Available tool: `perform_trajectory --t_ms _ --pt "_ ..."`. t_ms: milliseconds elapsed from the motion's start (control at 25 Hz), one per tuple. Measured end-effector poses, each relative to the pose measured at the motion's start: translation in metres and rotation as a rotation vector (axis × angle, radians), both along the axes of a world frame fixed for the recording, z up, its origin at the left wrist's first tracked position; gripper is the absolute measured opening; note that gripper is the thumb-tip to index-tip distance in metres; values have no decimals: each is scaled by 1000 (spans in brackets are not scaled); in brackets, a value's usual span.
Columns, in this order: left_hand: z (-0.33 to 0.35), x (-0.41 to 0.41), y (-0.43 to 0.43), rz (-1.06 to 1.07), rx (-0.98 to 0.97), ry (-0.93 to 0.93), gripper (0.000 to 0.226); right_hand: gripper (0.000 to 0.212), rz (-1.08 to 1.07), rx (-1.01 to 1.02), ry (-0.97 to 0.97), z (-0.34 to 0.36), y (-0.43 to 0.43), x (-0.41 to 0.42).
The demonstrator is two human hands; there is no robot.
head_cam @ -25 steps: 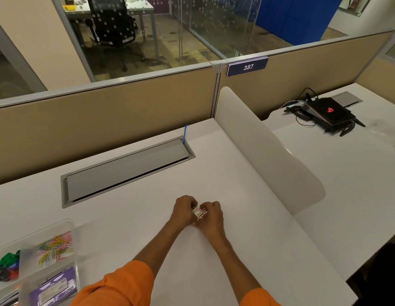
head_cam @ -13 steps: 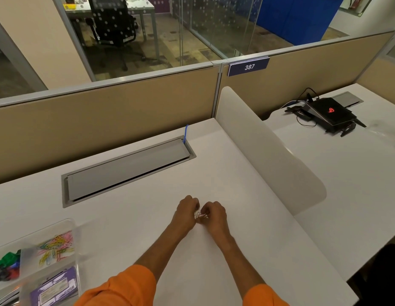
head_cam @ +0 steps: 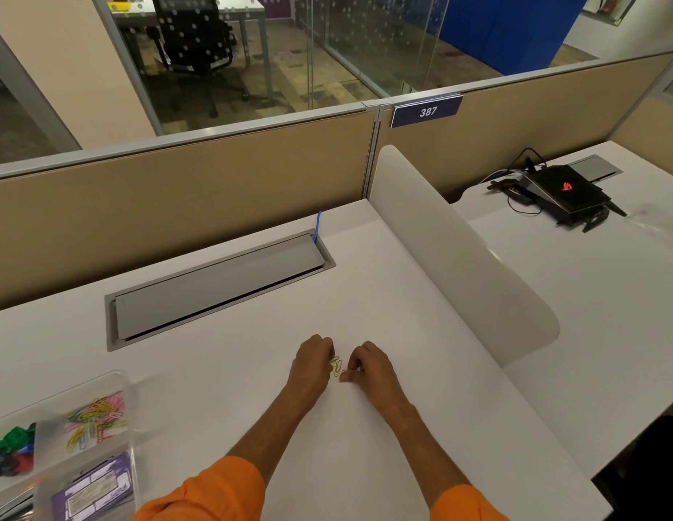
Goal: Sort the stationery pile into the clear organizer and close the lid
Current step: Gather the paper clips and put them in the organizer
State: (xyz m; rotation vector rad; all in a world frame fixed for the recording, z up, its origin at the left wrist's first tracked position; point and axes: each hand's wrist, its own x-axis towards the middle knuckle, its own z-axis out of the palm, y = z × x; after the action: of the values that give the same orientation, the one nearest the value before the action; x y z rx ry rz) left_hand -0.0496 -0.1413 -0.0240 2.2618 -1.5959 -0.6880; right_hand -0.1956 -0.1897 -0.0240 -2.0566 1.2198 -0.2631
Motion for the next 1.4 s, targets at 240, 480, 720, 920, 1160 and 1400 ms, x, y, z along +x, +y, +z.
perform_trajectory --t_ms 240,480,720,920,1160,1400 --pt "1 6 -5 -74 82 -52 6 16 34 -46 29 -2 2 -4" --pt "5 9 -1 -62 64 10 11 13 33 -78 115 -4 8 -2" --pt "12 15 36 636 -157 1022 11 4 -314 246 -126 6 9 -9" --pt "14 9 58 748 -214 1339 21 14 -510 686 -546 19 14 -15" --pt "23 3 54 750 -168 1556 22 15 -599 844 -764 26 20 -16" --pt "26 -2 38 847 -94 1449 15 19 -644 909 -762 30 20 -26"
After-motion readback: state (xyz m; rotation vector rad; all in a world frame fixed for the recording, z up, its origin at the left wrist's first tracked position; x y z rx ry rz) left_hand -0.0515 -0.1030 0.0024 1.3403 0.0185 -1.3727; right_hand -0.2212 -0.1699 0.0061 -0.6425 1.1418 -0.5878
